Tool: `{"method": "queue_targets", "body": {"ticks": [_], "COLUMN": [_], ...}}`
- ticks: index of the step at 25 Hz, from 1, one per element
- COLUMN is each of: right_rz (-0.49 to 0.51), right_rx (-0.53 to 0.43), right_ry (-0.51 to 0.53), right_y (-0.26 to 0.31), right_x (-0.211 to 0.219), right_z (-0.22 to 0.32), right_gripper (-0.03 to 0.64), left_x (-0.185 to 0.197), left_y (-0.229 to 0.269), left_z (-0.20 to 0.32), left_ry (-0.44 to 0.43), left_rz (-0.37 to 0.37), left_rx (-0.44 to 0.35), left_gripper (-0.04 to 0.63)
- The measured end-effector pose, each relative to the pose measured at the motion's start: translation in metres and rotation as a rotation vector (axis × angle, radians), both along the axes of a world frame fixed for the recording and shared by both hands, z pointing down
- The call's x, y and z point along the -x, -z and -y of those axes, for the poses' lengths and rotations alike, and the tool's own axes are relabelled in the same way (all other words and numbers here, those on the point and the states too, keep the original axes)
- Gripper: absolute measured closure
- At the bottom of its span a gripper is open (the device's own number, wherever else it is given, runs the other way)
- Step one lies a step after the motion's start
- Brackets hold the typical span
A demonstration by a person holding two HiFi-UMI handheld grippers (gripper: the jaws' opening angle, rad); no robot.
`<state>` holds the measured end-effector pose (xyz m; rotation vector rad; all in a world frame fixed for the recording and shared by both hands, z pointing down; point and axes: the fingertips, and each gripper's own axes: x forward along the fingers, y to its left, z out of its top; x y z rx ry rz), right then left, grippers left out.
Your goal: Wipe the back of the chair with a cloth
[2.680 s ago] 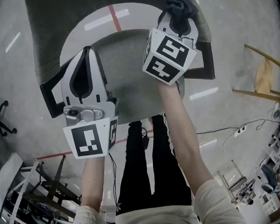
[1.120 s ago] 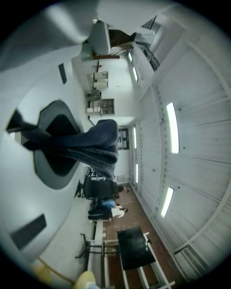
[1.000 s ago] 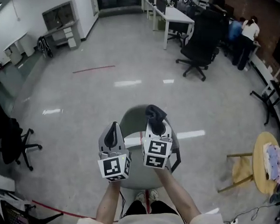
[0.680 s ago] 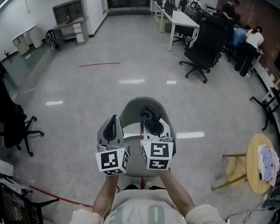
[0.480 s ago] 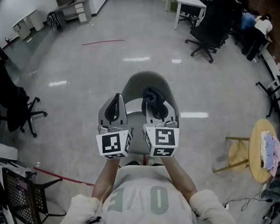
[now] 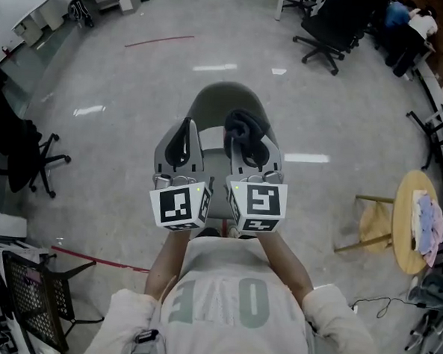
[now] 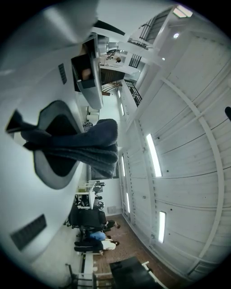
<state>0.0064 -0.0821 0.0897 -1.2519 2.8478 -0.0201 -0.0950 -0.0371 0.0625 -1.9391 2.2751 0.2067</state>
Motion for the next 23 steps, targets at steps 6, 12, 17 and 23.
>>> {"method": "queue_targets", "body": {"ticks": [6, 12, 17, 23], "right_rz": [0.002, 0.000, 0.001, 0.003], "right_rx": [0.008, 0.010, 0.011, 0.006], "right_ry": [0.002, 0.022, 0.038, 0.044], "right_y": [-0.004, -0.008, -0.009, -0.007], "right_x": [-0.010, -0.010, -0.007, -0.009], "right_z": [0.005, 0.007, 0.007, 0.013], "right_gripper": [0.558, 0.558, 0.558, 0.558], "left_x": [-0.013, -0.016, -0.017, -0.020], "left_y": [0.000, -0.002, -0.002, 0.001], "left_z": [0.003, 0.005, 0.006, 0.010], "left_ry": [-0.001, 0.014, 0.018, 0.017], "left_rz": [0.003, 0.006, 0.008, 0.015], "left_rx": [-0.003, 0.000, -0.002, -0.003], "left_gripper": [0.583, 0.583, 0.583, 0.583]}}
